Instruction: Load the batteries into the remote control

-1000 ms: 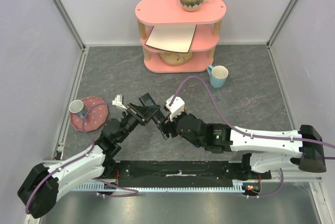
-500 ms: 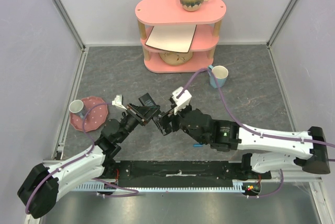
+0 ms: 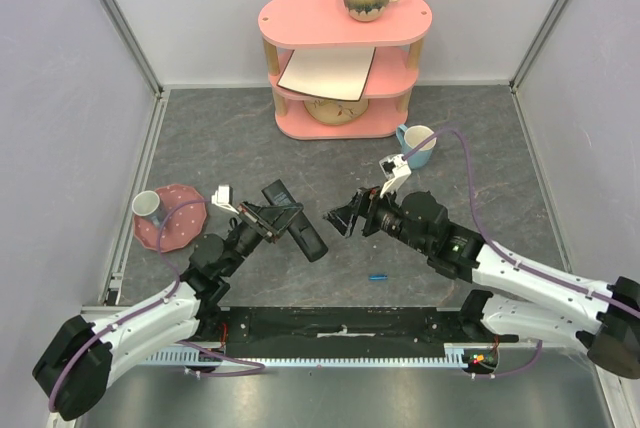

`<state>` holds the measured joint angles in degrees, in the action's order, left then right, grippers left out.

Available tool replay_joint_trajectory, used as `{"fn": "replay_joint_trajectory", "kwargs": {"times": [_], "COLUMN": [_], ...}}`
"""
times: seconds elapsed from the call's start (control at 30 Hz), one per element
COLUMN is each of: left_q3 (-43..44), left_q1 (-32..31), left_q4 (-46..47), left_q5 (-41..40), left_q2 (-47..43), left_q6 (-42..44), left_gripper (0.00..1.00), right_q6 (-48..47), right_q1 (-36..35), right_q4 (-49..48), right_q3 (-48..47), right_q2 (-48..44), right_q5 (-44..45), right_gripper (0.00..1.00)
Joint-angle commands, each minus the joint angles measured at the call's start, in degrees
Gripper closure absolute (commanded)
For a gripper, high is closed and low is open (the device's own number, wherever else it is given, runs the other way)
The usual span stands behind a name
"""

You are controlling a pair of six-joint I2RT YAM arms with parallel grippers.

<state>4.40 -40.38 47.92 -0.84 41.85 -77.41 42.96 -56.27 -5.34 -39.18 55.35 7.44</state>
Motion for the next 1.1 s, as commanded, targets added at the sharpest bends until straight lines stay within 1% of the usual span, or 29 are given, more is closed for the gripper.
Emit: {"fn": "replay_joint_trajectory", "kwargs": {"times": [0.0, 0.17, 0.27, 0.43, 1.07], "left_q3": [-0.36, 0.34, 0.52, 0.69, 1.84], "left_q1": [-0.31, -0.31, -0.31, -0.31, -0.31], "left_q4": [6.22, 6.13, 6.22, 7.27, 8.15], "left_q5": [1.9, 2.25, 2.34, 2.51, 2.6], "left_q2": [-0.36, -0.27, 0.16, 1.04, 1.05], "left_q6": [-0.64, -0.03, 0.06, 0.06, 0.24], "left_gripper": [0.98, 0.98, 0.98, 0.98, 0.98], "right_q6": [10.55, 16.09, 17.68, 18.65, 18.21], "right_q1": [2.83, 4.85, 5.21, 5.21, 5.21], "right_q4": [-15.47, -25.57, -29.18, -29.55, -28.85], "right_q3": [4.19, 6.92, 7.54, 7.19, 7.71], "right_q2": [1.77, 5.46, 7.74, 10.47, 14.43], "right_q5": [-15.32, -21.32, -24.13, -26.07, -28.01], "right_gripper": [0.06, 0.06, 0.06, 0.07, 0.16]}}
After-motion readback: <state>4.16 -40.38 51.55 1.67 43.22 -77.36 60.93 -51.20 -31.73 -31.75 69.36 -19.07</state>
